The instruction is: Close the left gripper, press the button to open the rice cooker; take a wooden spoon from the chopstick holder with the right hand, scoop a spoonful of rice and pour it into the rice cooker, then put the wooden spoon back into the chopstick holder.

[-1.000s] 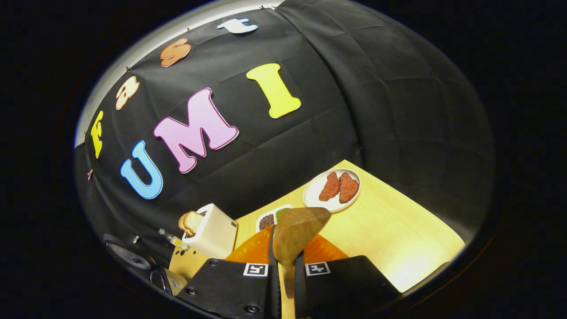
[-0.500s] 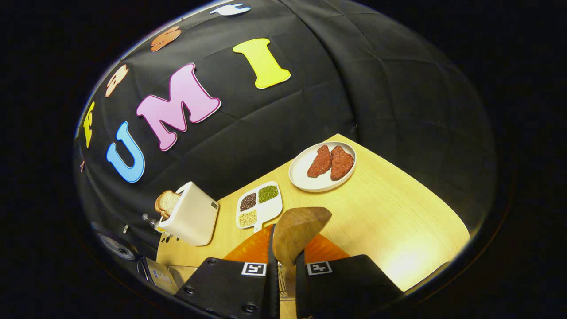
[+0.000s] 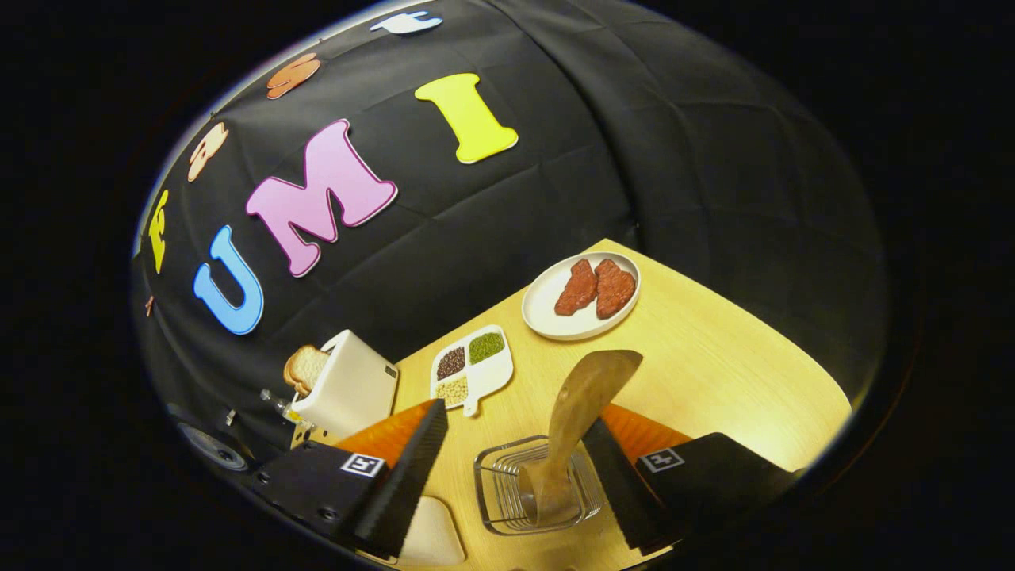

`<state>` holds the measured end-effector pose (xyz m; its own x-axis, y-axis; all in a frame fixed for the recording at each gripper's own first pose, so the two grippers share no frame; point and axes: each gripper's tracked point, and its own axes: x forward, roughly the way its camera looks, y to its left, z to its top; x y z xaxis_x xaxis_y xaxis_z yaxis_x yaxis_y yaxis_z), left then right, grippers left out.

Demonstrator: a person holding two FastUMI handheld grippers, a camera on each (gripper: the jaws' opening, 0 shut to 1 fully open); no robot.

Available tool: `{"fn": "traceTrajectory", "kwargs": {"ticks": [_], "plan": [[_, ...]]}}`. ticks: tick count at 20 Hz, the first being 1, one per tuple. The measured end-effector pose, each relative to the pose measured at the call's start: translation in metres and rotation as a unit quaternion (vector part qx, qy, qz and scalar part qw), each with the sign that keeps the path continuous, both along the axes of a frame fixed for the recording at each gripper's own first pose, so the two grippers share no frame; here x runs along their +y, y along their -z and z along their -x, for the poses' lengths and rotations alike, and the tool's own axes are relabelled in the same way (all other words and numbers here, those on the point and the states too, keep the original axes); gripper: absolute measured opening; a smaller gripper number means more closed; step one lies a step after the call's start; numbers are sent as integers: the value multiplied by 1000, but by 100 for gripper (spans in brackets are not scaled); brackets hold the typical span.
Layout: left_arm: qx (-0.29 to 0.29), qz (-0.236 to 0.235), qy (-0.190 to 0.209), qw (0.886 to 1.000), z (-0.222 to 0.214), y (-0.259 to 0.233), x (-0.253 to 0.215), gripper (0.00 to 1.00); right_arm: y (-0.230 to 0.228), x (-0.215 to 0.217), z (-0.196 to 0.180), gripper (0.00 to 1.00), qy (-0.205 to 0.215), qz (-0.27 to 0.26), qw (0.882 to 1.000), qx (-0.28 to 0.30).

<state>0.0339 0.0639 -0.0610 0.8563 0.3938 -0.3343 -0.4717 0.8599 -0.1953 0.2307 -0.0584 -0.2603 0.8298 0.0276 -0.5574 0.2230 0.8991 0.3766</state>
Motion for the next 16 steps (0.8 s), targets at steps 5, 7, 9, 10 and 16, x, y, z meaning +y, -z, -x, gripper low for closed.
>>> {"fn": "traceTrajectory", "kwargs": {"ticks": [5, 7, 9, 10, 16], "plan": [[-75, -92, -12, 993, -16, -64, 37, 95, -28, -12, 33, 98, 13, 41, 999, -20], [-115, -136, -15, 984, -19, -94, 53, 95, -41, -8, 52, 98, 12, 50, 998, -33], [-141, -167, -13, 976, -30, -116, 68, 95, -59, -6, 69, 98, 10, 67, 996, -52], [-147, -184, -12, 972, -38, -123, 75, 95, -66, -7, 78, 98, 8, 82, 995, -60], [-184, -238, 26, 953, -92, -152, 106, 92, -96, 18, 150, 98, -38, 148, 986, -69]]}}
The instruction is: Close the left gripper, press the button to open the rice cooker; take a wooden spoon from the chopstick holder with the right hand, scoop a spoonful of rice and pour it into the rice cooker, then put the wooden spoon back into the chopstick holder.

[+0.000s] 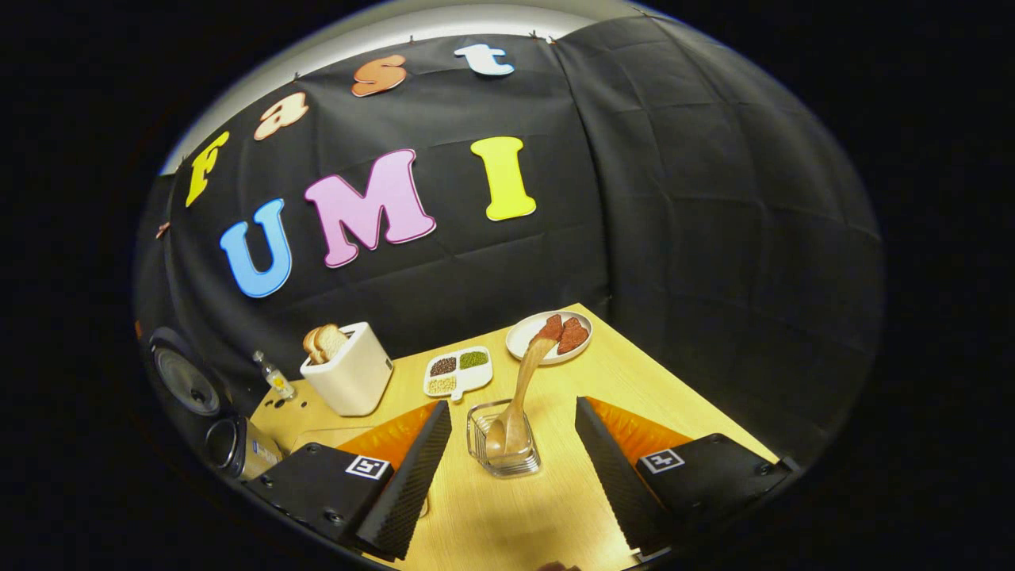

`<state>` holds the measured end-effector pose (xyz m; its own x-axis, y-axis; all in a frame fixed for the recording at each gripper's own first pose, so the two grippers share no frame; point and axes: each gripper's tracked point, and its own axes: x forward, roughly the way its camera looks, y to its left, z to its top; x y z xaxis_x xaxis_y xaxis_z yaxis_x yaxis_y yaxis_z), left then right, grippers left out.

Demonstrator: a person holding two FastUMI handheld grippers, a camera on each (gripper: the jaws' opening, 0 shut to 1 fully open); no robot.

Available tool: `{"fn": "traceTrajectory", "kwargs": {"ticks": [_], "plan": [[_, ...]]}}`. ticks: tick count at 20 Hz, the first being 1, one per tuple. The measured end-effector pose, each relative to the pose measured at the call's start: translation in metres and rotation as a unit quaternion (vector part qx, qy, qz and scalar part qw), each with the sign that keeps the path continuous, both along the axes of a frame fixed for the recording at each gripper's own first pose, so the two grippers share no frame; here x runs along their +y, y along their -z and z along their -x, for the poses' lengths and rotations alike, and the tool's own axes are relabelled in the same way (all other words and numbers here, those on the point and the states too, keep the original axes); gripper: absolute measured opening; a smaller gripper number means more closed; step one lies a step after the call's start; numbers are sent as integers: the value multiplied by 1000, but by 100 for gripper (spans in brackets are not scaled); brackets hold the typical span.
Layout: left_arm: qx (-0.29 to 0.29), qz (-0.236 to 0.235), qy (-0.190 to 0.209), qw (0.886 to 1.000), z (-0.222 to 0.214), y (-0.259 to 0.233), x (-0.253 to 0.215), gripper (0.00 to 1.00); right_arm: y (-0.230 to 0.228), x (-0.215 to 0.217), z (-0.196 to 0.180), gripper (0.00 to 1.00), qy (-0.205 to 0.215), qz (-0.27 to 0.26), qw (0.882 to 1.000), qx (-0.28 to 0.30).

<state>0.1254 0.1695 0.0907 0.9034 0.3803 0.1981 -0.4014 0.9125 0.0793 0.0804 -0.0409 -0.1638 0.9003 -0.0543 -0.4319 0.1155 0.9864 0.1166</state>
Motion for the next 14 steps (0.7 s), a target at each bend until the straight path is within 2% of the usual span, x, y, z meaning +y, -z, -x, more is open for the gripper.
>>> {"fn": "traceTrajectory", "kwargs": {"ticks": [2, 3, 4, 5, 7, 9, 14], "plan": [[-1, -16, 12, 1000, -22, -2, 7, 95, -7, 4, 28, 98, -19, 30, 999, 5], [-4, -21, 23, 999, -32, -4, 7, 92, -11, 3, 44, 99, -22, 46, 999, 6], [-7, -22, 32, 999, -42, -5, 8, 95, -18, 2, 56, 99, -20, 58, 998, 1], [-6, -21, 35, 999, -51, -4, 10, 92, -26, 4, 66, 98, -19, 64, 998, -6], [7, -21, 35, 999, -64, 3, 17, 94, -37, 11, 83, 99, -16, 70, 997, -17], [24, -17, 32, 999, -73, 11, 21, 92, -47, 14, 89, 98, -8, 71, 997, -29], [64, -4, 17, 998, -62, 23, 15, 98, -41, 37, 73, 99, -23, 47, 998, -20]]}}
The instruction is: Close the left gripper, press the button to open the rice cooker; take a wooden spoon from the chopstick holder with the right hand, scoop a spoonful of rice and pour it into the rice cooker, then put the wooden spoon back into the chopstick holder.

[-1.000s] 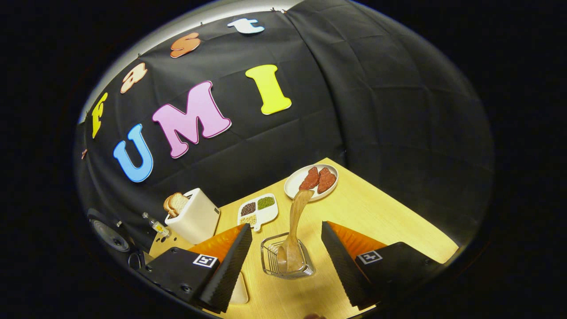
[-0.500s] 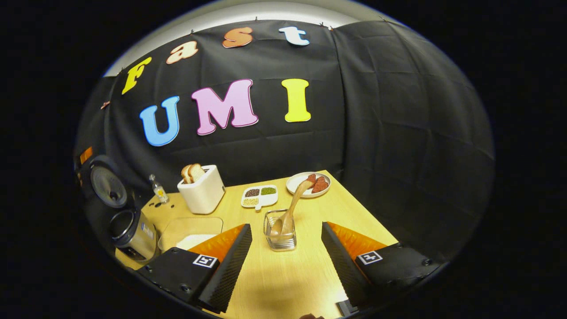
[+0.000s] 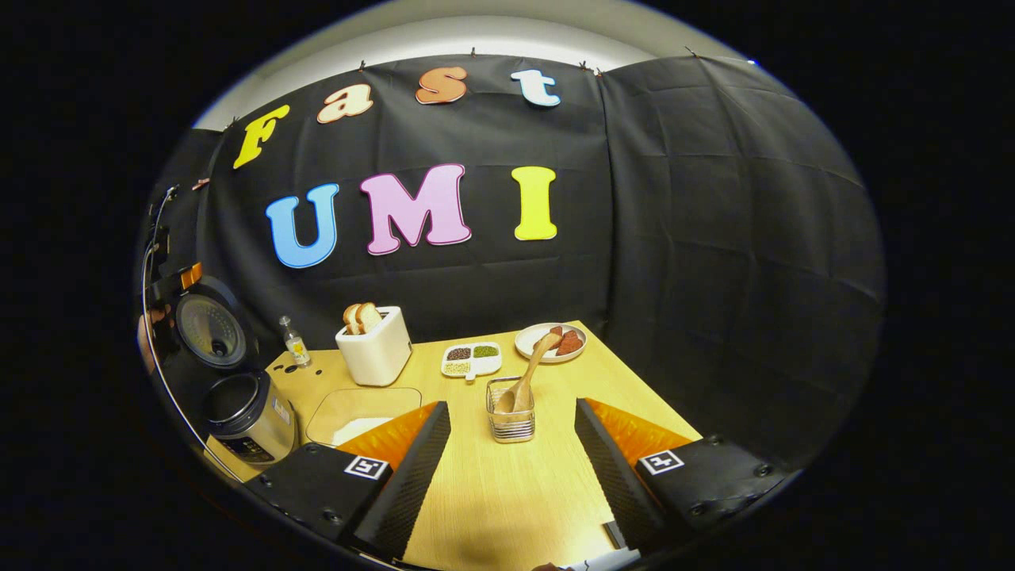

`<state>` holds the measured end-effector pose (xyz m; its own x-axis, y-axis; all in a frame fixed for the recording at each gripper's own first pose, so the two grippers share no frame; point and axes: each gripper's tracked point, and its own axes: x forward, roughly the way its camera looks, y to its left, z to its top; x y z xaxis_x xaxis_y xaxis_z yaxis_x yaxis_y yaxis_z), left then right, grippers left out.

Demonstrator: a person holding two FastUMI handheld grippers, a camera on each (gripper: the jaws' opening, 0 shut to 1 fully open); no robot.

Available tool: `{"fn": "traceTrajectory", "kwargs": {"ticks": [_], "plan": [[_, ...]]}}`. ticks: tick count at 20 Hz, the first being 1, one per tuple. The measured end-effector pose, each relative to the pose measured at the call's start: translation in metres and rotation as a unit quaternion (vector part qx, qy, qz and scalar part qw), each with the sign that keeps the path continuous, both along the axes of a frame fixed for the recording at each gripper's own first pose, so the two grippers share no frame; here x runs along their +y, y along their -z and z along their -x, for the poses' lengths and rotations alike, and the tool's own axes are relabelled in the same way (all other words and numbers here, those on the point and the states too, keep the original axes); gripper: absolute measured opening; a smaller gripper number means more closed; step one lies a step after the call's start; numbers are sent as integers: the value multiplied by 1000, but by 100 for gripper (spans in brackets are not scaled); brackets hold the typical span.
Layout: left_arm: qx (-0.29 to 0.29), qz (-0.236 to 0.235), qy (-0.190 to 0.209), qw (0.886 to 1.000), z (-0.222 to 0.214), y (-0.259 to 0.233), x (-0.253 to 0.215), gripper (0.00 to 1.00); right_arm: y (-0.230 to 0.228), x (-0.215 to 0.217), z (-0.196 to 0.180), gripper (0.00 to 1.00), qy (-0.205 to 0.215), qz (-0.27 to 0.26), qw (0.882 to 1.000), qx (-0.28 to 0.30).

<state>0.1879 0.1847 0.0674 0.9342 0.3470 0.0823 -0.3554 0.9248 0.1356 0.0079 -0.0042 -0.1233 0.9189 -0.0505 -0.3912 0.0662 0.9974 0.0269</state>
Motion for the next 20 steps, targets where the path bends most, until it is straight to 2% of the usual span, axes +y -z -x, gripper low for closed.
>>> {"fn": "traceTrajectory", "kwargs": {"ticks": [5, 11, 18, 20], "plan": [[60, 63, -8, 996, 45, 29, -22, 99, 11, 27, -32, 99, -41, -19, 999, 12], [149, 117, -37, 981, 96, 89, -47, 99, 31, 50, -44, 99, -95, -31, 994, 35], [247, 153, -27, 957, 132, 183, -65, 99, 44, 43, -50, 99, -120, -46, 990, 55], [259, 149, -28, 954, 135, 199, -66, 99, 48, 35, -53, 99, -123, -46, 990, 58]]}}
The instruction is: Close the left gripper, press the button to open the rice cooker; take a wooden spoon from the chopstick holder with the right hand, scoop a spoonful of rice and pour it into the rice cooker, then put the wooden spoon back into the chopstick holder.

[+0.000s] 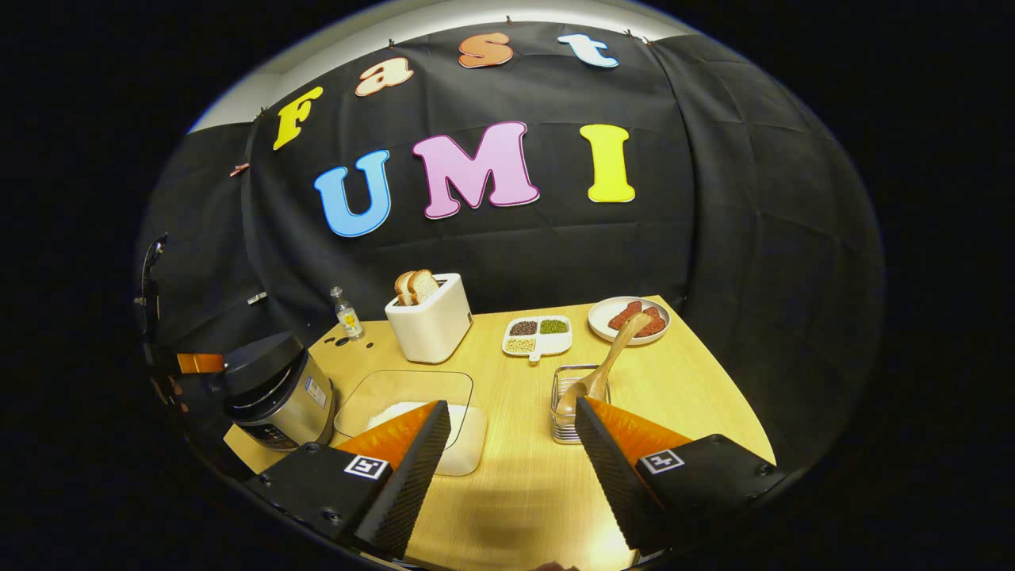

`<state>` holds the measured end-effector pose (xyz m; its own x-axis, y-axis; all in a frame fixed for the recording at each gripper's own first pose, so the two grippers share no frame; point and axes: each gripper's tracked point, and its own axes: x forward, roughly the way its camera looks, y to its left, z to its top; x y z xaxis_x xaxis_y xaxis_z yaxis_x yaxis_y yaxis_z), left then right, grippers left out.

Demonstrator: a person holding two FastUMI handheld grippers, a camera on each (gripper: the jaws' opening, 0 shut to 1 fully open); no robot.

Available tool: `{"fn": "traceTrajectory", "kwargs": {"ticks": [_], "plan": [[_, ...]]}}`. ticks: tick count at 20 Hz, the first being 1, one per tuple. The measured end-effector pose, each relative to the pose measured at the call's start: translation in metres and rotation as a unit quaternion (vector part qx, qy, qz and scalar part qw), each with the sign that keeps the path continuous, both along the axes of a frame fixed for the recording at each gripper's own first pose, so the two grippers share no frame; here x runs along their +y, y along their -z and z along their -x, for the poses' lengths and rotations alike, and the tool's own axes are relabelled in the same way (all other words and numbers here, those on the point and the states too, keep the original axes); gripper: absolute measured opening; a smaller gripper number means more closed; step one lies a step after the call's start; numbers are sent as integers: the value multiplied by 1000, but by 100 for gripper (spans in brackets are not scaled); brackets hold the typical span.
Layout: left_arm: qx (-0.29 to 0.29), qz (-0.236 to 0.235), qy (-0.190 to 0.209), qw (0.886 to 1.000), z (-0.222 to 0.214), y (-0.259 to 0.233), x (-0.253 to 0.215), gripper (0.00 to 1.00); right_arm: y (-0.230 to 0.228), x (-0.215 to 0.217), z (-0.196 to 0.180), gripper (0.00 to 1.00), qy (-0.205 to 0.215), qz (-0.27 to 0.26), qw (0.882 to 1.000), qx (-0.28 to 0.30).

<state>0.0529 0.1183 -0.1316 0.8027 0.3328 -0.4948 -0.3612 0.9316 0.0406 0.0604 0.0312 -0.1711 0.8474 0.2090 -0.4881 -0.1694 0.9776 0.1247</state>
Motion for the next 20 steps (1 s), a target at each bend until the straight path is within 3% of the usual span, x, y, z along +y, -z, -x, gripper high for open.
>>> {"fn": "traceTrajectory", "kwargs": {"ticks": [6, 14, 20], "plan": [[7, -2, -26, 1000, 0, 25, -1, 99, 15, -20, -8, 99, -18, -12, 1000, 21], [24, 4, -25, 999, 3, 31, -4, 100, 32, -21, -15, 99, -51, -33, 997, 45], [-15, -23, -23, 999, 1, 30, -3, 99, 8, -35, 1, 99, -8, -21, 1000, 9]]}}
